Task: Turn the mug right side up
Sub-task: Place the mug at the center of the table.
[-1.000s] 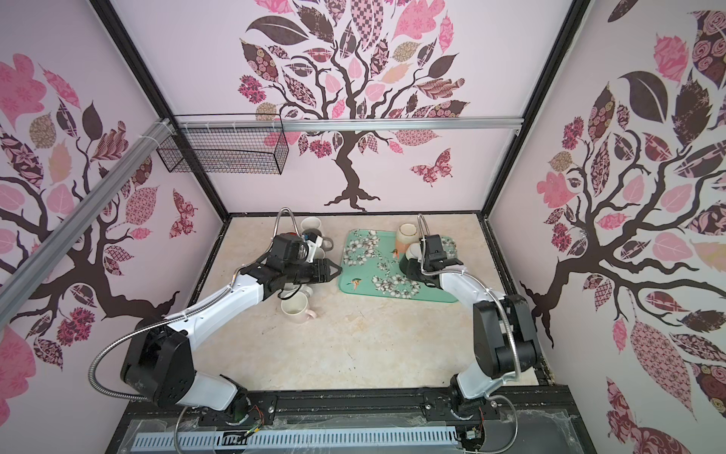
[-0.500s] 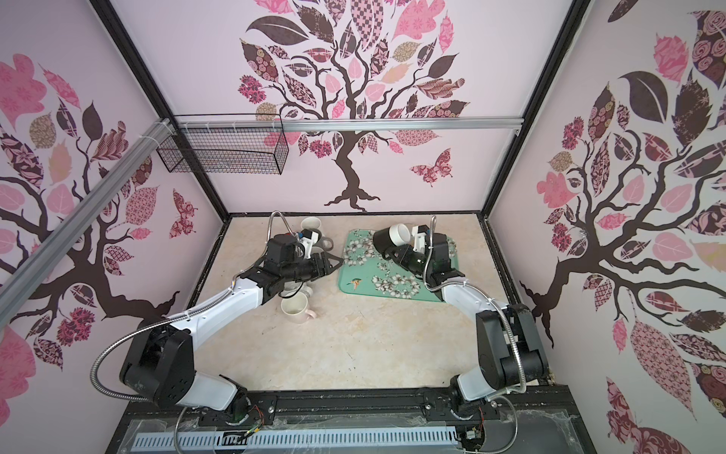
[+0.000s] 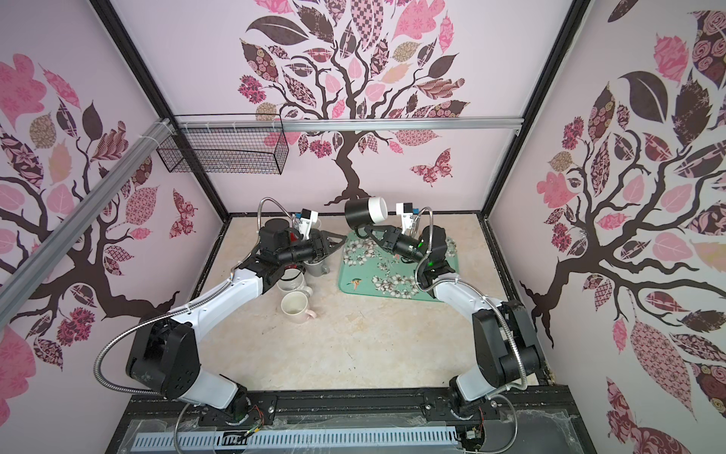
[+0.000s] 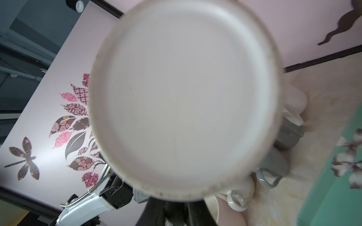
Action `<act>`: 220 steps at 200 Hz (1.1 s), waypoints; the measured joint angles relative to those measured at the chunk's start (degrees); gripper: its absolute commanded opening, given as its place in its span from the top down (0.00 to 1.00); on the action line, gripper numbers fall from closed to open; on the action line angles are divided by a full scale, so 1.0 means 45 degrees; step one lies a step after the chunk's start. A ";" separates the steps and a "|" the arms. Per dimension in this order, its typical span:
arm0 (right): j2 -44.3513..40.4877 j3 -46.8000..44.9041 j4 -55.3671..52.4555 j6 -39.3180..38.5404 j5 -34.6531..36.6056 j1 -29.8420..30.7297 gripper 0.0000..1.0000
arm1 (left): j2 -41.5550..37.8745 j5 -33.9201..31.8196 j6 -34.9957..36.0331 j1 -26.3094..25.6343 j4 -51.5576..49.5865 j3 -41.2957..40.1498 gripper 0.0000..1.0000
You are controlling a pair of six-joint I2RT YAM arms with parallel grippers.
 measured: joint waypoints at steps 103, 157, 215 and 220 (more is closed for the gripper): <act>0.0976 0.0063 0.2720 0.2176 -0.0393 0.0515 1.00 | 0.0695 0.1452 -0.2705 0.0044 0.3808 0.0209 0.59; 0.1452 0.0058 0.4124 0.3007 -0.0238 0.0525 1.00 | 0.1219 0.1938 -0.4561 0.0044 0.5765 0.0209 0.68; 0.2132 0.0058 0.5508 0.3939 0.0005 0.0651 1.00 | 0.1360 0.1991 -0.5183 0.0117 0.6052 0.0209 0.68; 0.2142 0.0058 0.5518 0.3934 0.0015 0.0675 1.00 | 0.1370 0.2001 -0.5178 0.0117 0.6042 0.0209 0.68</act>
